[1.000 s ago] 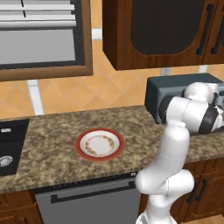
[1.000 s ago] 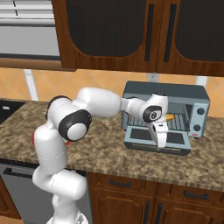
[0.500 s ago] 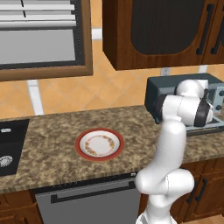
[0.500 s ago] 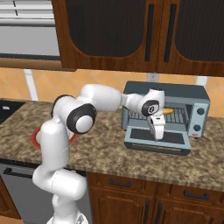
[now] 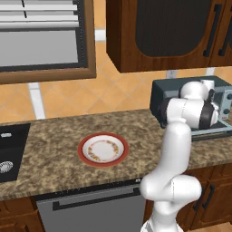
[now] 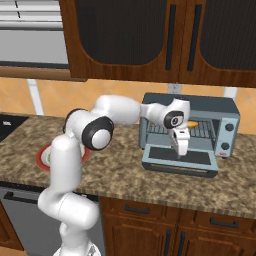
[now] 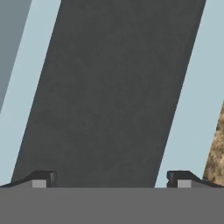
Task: Pick up the kebab skewer and baguette bread, and place them inside the toaster oven. Close the toaster oven door and start by setting the timer.
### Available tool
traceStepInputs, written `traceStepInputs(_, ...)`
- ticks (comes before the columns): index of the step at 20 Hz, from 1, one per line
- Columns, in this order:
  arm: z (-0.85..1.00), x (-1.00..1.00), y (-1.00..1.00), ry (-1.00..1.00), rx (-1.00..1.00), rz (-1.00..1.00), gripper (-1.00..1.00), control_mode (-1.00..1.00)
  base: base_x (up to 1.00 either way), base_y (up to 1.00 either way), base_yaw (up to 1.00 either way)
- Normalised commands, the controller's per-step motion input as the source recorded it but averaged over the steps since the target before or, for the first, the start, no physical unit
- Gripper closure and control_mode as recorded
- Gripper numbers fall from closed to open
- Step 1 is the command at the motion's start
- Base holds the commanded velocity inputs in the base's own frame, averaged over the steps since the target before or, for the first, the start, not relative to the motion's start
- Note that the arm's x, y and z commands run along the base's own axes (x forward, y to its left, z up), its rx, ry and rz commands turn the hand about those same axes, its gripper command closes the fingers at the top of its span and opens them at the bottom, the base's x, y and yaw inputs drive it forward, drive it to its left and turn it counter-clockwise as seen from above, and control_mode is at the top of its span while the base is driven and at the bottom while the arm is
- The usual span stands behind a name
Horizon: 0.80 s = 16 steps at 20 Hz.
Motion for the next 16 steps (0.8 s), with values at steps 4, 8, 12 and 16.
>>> traceStepInputs(4, 0.02, -0.51, 0.06, -0.12, 0.0, 0.0, -1.0, -1.0, 0.0, 0.0, 0.0)
traceStepInputs(8, 0.08, -0.93, 0.11, -0.12, 0.0, 0.03, -1.0, -1.0, 0.0, 0.0, 0.0)
traceStepInputs(12, 0.1, -1.0, 0.28, -0.03, 0.0, 0.31, -1.0, -1.0, 0.0, 0.0, 0.0)
traceStepInputs(16, 0.01, -0.87, 0.43, 0.0, 0.0, 0.5, -1.0, -1.0, 0.0, 0.0, 0.0)
